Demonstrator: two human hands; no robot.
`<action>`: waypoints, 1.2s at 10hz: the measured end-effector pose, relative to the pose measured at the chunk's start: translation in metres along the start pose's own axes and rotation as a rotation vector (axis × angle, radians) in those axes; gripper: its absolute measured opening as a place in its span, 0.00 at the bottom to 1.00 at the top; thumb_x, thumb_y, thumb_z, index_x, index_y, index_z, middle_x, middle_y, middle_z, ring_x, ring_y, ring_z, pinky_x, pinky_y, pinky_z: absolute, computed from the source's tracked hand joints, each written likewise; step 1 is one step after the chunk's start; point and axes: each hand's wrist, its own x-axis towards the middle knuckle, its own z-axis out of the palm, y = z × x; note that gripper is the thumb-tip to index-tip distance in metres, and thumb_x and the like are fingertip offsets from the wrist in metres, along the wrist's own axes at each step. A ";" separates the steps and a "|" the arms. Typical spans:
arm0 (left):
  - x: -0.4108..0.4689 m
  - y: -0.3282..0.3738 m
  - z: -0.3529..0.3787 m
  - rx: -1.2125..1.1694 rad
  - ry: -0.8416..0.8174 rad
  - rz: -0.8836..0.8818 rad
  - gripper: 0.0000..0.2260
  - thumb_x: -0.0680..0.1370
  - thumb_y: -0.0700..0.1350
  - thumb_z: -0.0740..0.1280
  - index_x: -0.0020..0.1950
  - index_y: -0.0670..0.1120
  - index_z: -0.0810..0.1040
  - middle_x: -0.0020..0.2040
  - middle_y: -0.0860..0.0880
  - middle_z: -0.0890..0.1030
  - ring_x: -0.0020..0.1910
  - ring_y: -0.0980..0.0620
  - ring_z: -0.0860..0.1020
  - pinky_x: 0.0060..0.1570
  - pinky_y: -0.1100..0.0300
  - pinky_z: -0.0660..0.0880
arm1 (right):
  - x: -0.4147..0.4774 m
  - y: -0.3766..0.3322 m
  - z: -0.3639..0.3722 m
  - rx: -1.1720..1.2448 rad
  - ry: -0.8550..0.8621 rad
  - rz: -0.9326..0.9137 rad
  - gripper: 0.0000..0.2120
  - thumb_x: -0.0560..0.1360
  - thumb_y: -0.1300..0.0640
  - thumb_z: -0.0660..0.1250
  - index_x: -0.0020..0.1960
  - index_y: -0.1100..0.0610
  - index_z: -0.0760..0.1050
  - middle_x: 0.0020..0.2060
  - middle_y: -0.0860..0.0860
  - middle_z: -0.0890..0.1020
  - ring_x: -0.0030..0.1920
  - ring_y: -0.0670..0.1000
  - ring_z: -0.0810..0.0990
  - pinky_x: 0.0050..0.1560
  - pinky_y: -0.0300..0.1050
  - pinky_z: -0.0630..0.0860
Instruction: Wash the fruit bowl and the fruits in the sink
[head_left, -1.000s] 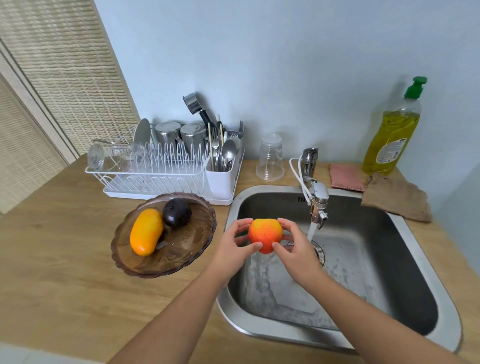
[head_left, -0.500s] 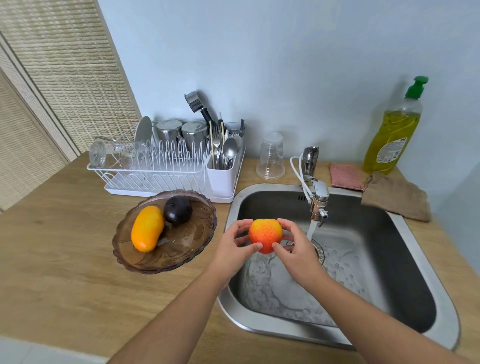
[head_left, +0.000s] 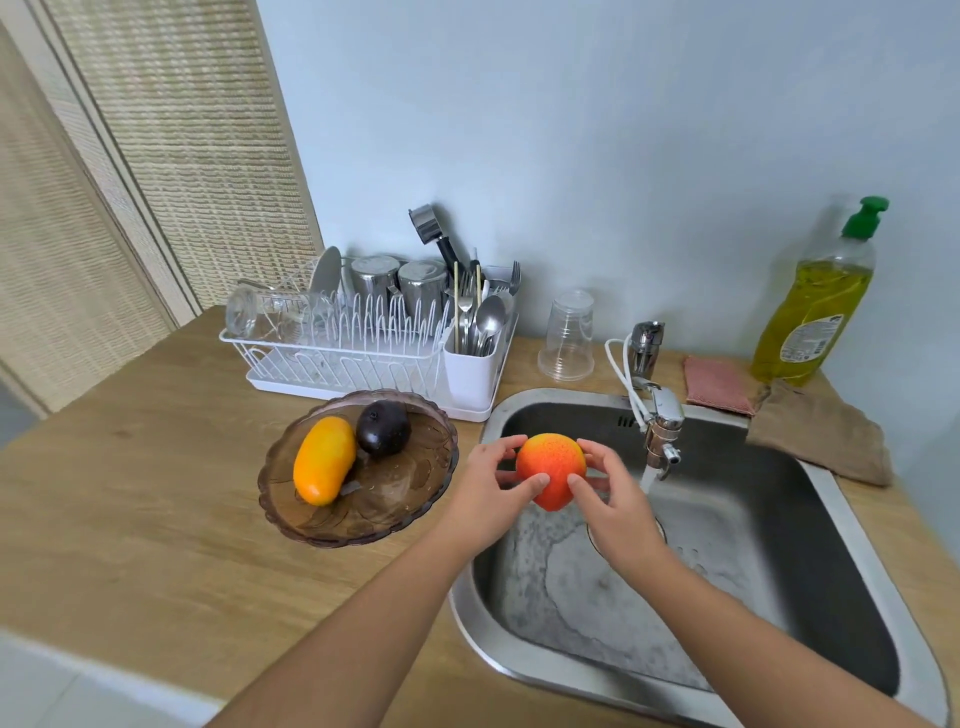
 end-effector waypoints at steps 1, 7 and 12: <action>0.003 0.006 -0.021 0.039 0.063 0.056 0.26 0.74 0.49 0.72 0.70 0.53 0.70 0.64 0.50 0.71 0.55 0.55 0.78 0.58 0.58 0.77 | 0.010 -0.017 0.011 0.019 -0.008 -0.045 0.17 0.77 0.57 0.64 0.65 0.48 0.69 0.57 0.48 0.76 0.52 0.45 0.77 0.46 0.34 0.71; -0.026 -0.057 -0.123 0.282 0.353 -0.236 0.24 0.76 0.46 0.70 0.71 0.46 0.69 0.66 0.46 0.75 0.63 0.48 0.75 0.64 0.56 0.72 | 0.038 -0.057 0.148 -0.644 -0.393 -0.148 0.21 0.77 0.45 0.58 0.70 0.45 0.64 0.61 0.47 0.78 0.63 0.53 0.74 0.67 0.53 0.61; -0.018 -0.037 -0.121 0.393 0.454 -0.154 0.20 0.77 0.45 0.67 0.69 0.48 0.72 0.64 0.47 0.75 0.63 0.50 0.73 0.58 0.62 0.67 | 0.052 -0.064 0.127 -0.697 -0.351 -0.220 0.23 0.78 0.43 0.58 0.72 0.44 0.63 0.67 0.45 0.74 0.68 0.47 0.70 0.64 0.51 0.57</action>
